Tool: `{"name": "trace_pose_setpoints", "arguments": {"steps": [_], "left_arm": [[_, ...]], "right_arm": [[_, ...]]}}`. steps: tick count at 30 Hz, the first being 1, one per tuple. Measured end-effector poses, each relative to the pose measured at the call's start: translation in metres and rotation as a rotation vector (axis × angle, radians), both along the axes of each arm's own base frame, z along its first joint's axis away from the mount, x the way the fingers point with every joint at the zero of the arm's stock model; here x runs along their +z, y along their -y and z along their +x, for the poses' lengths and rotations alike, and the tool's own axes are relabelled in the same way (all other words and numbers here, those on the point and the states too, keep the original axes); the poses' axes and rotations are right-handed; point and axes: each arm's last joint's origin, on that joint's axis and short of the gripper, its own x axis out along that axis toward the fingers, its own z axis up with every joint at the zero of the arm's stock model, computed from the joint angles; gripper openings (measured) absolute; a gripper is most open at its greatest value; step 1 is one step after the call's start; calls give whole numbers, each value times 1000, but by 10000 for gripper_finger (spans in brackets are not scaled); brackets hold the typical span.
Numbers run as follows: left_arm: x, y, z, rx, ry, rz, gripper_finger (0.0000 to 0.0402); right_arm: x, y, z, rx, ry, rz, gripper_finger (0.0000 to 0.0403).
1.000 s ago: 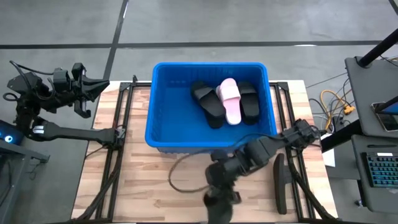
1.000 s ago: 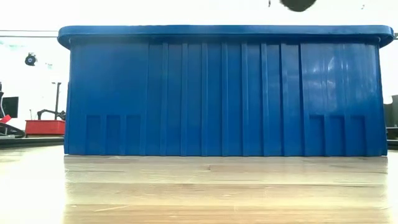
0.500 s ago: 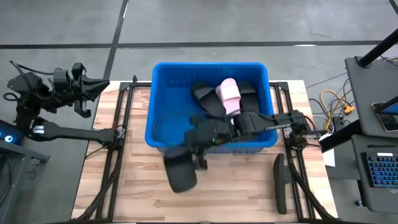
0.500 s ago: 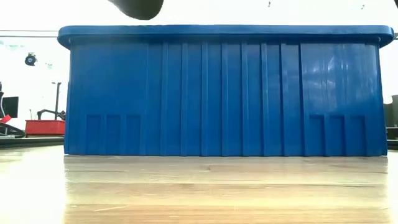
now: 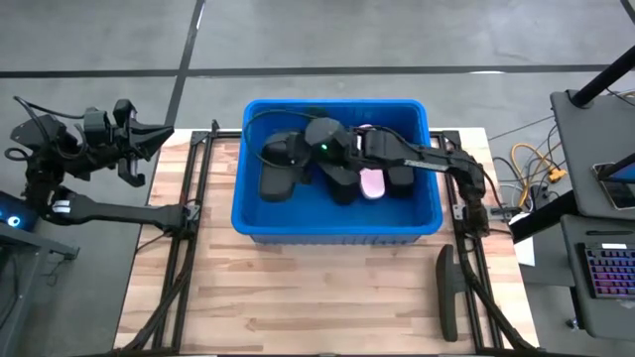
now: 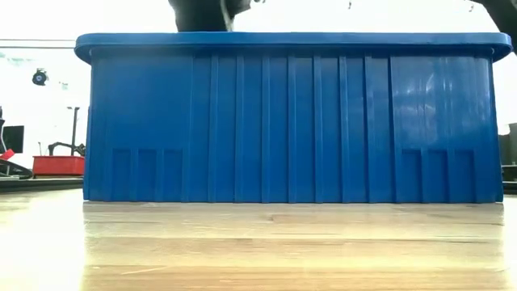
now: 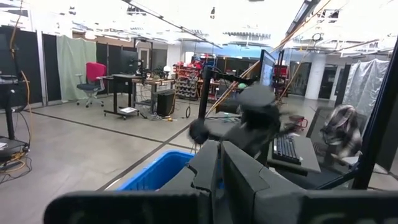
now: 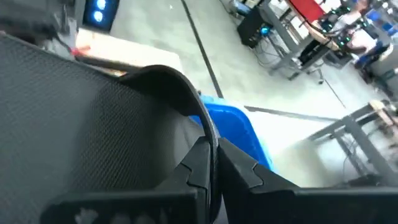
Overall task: Pick and place slides into bin
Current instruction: Put the black slide into the blue bin
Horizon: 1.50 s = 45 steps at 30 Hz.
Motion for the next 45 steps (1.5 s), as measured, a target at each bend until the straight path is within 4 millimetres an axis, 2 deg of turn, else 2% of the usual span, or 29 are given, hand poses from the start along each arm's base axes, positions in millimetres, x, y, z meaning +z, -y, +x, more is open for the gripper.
{"name": "trace_pose_setpoints", "arguments": {"steps": [3, 6, 11, 16, 22, 26, 33, 37, 45], "left_arm": [[0, 0, 0, 0, 3, 1, 8], [0, 0, 0, 4, 3, 1, 8], [0, -1, 0, 27, 1, -1, 8], [0, -1, 1, 28, -5, -1, 8], [0, -1, 1, 29, -4, -2, 8], [0, -1, 1, 30, -2, -2, 8], [1, -1, 3, 39, 6, -2, 8], [3, -2, 3, 48, 22, -1, 8], [3, -2, 5, 49, 23, -2, 8]], "right_arm": [[-25, 25, 11, 36, -13, -12, 12], [-48, 46, 12, 42, -58, 5, 12], [-76, 72, 14, 33, -93, -40, 12], [-94, 79, 17, 150, -84, -134, 12], [-122, 85, 15, 161, -126, -157, 12], [-131, 92, 13, 136, -103, -175, 12], [-133, 97, 14, 134, -33, -250, 12], [-135, 98, 13, 176, -26, -223, 12], [-145, 105, 14, 145, 15, -129, 12]]}}
